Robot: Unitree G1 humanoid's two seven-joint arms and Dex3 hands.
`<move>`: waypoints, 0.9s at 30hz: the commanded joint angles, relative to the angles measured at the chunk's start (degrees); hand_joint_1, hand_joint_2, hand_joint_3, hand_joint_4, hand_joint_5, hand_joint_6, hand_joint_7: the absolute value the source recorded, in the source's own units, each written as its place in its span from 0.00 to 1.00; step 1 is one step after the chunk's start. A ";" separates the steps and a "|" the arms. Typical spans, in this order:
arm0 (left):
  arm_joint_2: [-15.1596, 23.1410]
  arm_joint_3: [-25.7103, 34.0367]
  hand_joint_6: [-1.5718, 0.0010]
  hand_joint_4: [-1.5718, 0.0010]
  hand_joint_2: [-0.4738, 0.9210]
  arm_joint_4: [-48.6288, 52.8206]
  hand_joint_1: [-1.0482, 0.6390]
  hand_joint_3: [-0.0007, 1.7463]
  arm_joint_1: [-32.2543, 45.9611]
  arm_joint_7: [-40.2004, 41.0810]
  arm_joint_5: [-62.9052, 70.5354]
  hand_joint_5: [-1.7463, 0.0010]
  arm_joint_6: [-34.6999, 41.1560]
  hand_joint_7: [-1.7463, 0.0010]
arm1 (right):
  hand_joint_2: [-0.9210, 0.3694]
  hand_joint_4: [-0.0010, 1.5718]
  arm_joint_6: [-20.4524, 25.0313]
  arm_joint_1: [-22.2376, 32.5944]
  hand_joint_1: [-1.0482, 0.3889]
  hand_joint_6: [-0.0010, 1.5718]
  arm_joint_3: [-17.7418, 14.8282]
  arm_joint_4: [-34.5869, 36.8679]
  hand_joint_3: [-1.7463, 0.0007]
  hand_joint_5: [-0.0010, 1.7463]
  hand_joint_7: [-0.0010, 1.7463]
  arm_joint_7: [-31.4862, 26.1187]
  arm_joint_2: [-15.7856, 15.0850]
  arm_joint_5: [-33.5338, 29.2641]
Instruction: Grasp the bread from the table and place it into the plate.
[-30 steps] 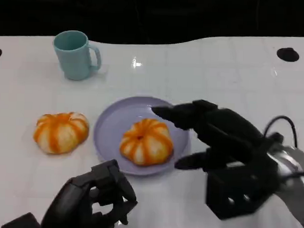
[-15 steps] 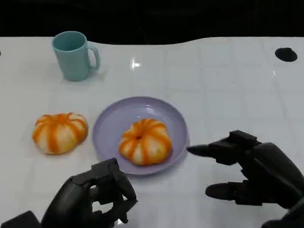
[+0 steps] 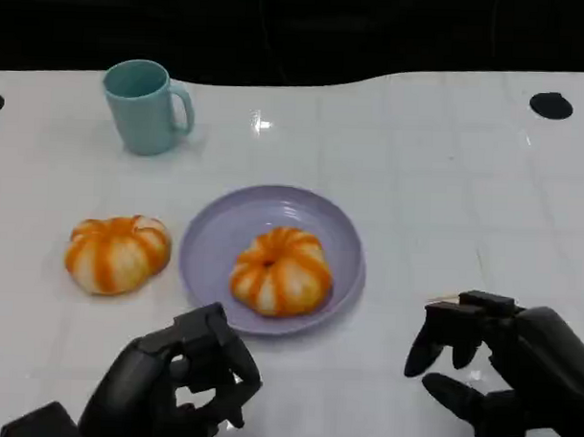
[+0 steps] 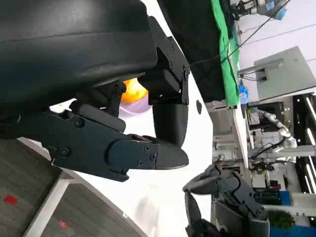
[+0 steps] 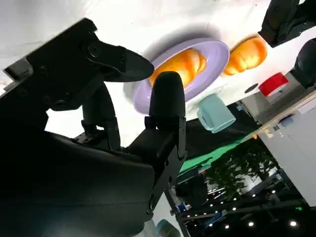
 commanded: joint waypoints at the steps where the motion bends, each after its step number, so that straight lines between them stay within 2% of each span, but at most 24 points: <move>1: 1.04 0.68 0.62 0.57 1.00 -0.24 0.31 0.17 0.43 -0.26 -0.81 0.00 -0.30 0.11 | 0.45 0.42 0.48 1.50 0.66 0.39 -0.56 -0.65 0.34 1.00 0.87 -1.09 0.36 -0.67; 17: 1.81 1.64 0.62 0.57 1.00 1.31 0.33 0.17 0.04 -0.79 -1.96 0.00 -1.27 0.11 | 0.50 0.49 -0.35 1.85 0.64 0.41 0.27 2.60 0.30 1.00 0.92 -7.48 2.70 -5.49; 27: 1.82 1.84 0.62 0.56 1.00 2.25 0.33 0.17 -0.27 -1.32 -2.28 0.00 -1.49 0.10 | 0.55 0.50 -0.16 1.63 0.64 0.43 0.73 3.06 0.27 1.00 0.88 -8.38 2.66 -5.63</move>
